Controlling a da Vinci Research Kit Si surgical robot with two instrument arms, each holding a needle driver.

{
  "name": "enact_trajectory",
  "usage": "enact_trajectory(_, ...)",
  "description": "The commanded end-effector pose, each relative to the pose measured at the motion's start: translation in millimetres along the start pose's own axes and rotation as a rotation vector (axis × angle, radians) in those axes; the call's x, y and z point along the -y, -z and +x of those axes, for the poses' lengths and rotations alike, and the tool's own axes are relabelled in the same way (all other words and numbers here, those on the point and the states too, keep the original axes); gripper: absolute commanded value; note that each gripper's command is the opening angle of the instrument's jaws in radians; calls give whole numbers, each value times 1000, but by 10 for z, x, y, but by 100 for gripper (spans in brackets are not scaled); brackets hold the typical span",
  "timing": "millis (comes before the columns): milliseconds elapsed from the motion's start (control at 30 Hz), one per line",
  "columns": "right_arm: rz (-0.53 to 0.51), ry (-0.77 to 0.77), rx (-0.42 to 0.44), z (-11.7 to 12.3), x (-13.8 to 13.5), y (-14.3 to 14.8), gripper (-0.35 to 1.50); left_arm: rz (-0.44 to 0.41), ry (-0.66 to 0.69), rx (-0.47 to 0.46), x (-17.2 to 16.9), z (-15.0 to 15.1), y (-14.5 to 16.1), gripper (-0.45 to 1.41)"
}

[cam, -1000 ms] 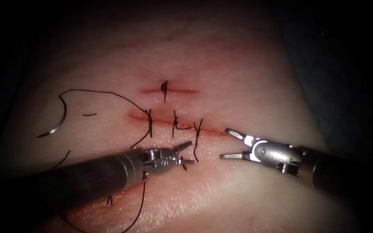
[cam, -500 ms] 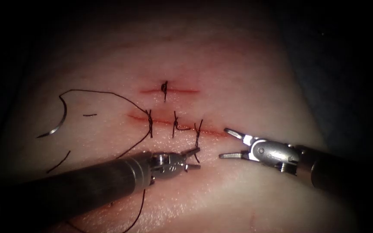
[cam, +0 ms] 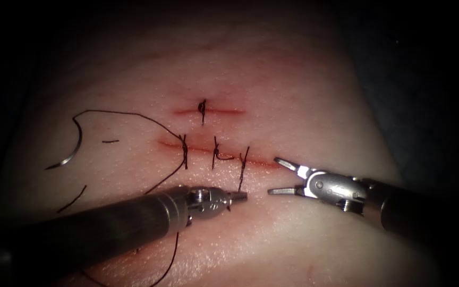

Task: Wound Closure
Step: Grab the remaining knot tail with the left grasper, then cut the remaining suture tail with the right cutter.

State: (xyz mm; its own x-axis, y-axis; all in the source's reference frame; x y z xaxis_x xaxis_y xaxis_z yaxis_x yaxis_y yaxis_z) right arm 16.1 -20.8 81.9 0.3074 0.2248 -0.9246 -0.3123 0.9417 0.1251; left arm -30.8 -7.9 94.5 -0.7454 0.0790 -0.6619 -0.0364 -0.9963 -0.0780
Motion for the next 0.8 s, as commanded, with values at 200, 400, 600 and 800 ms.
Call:
enact_trajectory(200,7,5,4,-5,3,-12,101,-53,-33,-32,4,3,4,-45)
enact_trajectory(400,71,58,22,-10,13,-20,99,-7,-11,-49,25,11,33,-45)
enact_trajectory(600,121,113,-16,-10,19,-40,109,18,9,-54,39,19,45,-45)
enact_trajectory(800,86,140,-22,-3,15,-62,111,23,19,-52,41,24,39,-45)
